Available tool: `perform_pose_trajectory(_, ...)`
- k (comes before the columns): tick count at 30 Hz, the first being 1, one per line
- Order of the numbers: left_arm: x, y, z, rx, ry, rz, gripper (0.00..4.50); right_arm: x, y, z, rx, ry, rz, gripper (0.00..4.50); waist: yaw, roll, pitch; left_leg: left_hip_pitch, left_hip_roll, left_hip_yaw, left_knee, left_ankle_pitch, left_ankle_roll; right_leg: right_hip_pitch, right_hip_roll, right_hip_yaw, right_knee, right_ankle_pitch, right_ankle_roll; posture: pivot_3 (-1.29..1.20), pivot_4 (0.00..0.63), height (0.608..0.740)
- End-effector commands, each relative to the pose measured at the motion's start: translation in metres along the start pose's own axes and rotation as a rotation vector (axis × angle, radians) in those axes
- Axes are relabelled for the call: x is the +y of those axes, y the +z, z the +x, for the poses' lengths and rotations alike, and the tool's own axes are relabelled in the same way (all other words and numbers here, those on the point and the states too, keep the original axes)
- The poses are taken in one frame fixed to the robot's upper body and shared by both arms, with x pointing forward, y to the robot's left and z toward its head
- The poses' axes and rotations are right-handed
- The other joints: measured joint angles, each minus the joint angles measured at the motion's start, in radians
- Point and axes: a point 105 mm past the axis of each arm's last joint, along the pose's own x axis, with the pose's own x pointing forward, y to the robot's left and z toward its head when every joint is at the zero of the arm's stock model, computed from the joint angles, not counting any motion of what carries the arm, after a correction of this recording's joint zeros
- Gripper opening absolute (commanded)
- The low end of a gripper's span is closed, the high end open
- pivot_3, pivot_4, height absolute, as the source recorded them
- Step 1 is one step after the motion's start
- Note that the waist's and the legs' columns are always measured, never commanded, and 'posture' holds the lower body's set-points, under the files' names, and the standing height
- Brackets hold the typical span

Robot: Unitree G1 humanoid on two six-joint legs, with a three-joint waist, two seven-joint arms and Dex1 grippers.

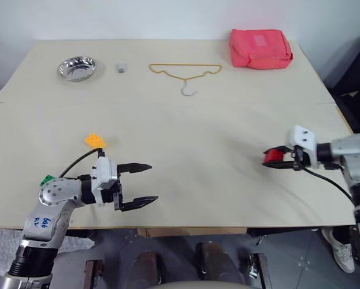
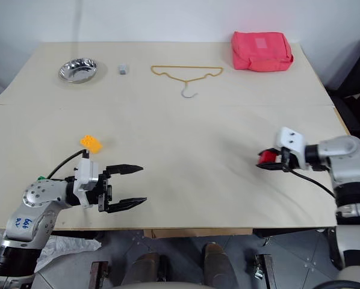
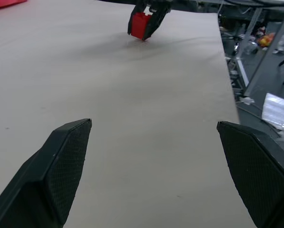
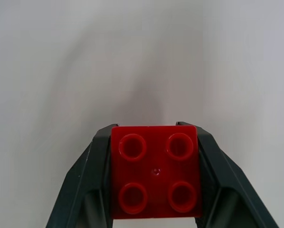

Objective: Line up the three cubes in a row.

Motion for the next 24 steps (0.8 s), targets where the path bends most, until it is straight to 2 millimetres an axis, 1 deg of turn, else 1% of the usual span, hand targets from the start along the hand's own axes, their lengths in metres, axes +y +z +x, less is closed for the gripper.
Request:
perform_pose_trajectory(1, 0.005, -0.002, -0.017, 0.021, 0.057, 0.008, 4.50, 0.008, 0.050, 0.033, -0.004, 0.162, -0.151, 1.52, -0.007, 0.000, 0.000, 0.000, 0.000, 0.000, 0.000, 0.000, 0.000, 0.000, 0.000, 0.000, 0.003, 0.000, 0.000, 0.00, 0.150, 0.740)
perform_pose_trajectory(3, 0.004, -0.007, -0.022, 0.037, 0.072, -0.007, 4.50, 0.014, 0.068, 0.055, 0.002, 0.230, -0.183, 1.52, -0.010, 0.000, 0.000, -0.001, 0.001, -0.002, 0.000, 0.000, -0.001, 0.000, 0.000, -0.002, 0.003, 0.000, 0.000, 0.00, 0.150, 0.740)
perform_pose_trajectory(6, 0.001, -0.012, -0.027, 0.052, 0.085, -0.019, 4.50, 0.022, 0.085, 0.083, 0.020, 0.296, -0.227, 1.52, -0.008, 0.000, 0.000, -0.001, 0.000, -0.003, 0.000, 0.000, -0.001, -0.001, -0.002, -0.005, 0.003, 0.000, 0.000, 0.00, 0.150, 0.740)
perform_pose_trajectory(7, 0.001, -0.013, -0.028, 0.051, 0.091, -0.021, 4.50, 0.022, 0.091, 0.091, 0.015, 0.294, -0.228, 1.52, -0.005, 0.000, 0.000, -0.002, -0.001, -0.005, 0.000, 0.000, -0.001, -0.001, -0.004, -0.007, 0.003, 0.000, 0.000, 0.00, 0.150, 0.740)
perform_pose_trajectory(9, -0.002, -0.012, -0.028, 0.049, 0.100, -0.023, 4.50, 0.022, 0.097, 0.107, 0.022, 0.283, -0.220, 1.52, -0.003, 0.000, 0.000, -0.005, -0.004, -0.007, 0.000, 0.000, 0.000, -0.002, -0.008, -0.011, 0.004, 0.000, 0.000, 0.00, 0.150, 0.740)
perform_pose_trajectory(11, -0.004, -0.012, -0.028, 0.047, 0.109, -0.024, 4.50, 0.022, 0.097, 0.116, 0.043, 0.268, -0.218, 1.52, -0.001, 0.000, 0.000, -0.008, -0.006, -0.007, 0.001, 0.000, 0.001, -0.005, -0.011, -0.014, 0.004, 0.000, 0.000, 0.00, 0.150, 0.740)
perform_pose_trajectory(14, -0.007, -0.012, -0.031, 0.050, 0.122, -0.029, 4.50, 0.020, 0.095, 0.120, 0.056, 0.246, -0.204, 1.52, 0.001, -0.001, 0.000, -0.013, -0.007, -0.009, 0.002, 0.000, 0.001, -0.009, -0.013, -0.018, 0.005, 0.000, 0.000, 0.00, 0.150, 0.740)
perform_pose_trajectory(17, -0.010, -0.015, -0.037, 0.062, 0.139, -0.038, 4.50, 0.019, 0.092, 0.124, 0.070, 0.218, -0.195, 1.52, -0.002, -0.001, -0.001, -0.014, -0.008, -0.009, 0.003, 0.000, 0.001, -0.010, -0.019, -0.035, 0.006, 0.000, 0.000, 0.00, 0.150, 0.740)
perform_pose_trajectory(19, -0.010, -0.015, -0.039, 0.068, 0.145, -0.040, 4.50, 0.012, 0.091, 0.125, 0.075, 0.168, -0.188, 1.52, -0.005, -0.001, -0.001, -0.014, -0.007, -0.009, 0.003, 0.001, 0.001, -0.010, -0.020, -0.039, 0.005, 0.000, -0.001, 0.00, 0.150, 0.740)
perform_pose_trajectory(22, -0.010, -0.014, -0.040, 0.071, 0.146, -0.037, 4.50, 0.006, 0.086, 0.120, 0.092, 0.150, -0.180, 1.52, -0.009, -0.001, -0.001, -0.013, -0.007, -0.009, 0.003, 0.003, 0.001, -0.009, -0.020, -0.040, 0.005, 0.001, -0.001, 0.00, 0.150, 0.740)
perform_pose_trajectory(24, -0.009, -0.014, -0.041, 0.075, 0.151, -0.035, 4.50, 0.002, 0.081, 0.111, 0.110, 0.148, -0.171, 1.52, -0.006, -0.001, -0.001, -0.013, -0.007, -0.009, 0.003, 0.005, 0.000, -0.008, -0.020, -0.040, 0.005, 0.001, -0.003, 0.00, 0.150, 0.740)
